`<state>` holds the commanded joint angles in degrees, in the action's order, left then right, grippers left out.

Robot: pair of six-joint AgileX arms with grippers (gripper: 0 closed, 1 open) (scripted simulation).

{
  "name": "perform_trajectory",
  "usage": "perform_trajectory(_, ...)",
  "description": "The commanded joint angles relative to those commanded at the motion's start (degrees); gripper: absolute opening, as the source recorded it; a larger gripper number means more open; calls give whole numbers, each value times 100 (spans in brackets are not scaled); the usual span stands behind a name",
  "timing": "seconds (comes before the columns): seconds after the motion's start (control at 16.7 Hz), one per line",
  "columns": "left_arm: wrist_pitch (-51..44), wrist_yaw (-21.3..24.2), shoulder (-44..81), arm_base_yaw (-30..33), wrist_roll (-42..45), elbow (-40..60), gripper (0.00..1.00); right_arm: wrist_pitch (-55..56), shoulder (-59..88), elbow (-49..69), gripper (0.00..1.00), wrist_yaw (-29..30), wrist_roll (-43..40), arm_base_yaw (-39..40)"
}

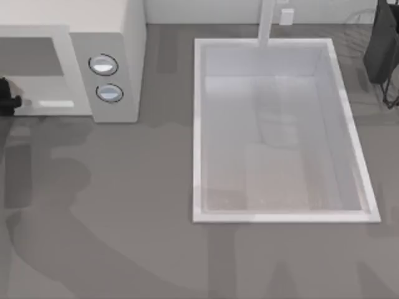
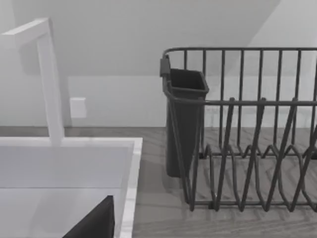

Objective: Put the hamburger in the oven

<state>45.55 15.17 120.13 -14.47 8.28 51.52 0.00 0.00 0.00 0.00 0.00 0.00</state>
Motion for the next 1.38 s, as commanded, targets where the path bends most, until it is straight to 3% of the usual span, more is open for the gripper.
perform_trajectory(0.66, 145, 3, 308, 62, -194, 362, 0, 0, 0, 0, 100, 0, 0, 0)
perform_trajectory(1.38, -1267, -303, 2191, 421, -352, 3881, 0, 0, 0, 0, 100, 0, 0, 0)
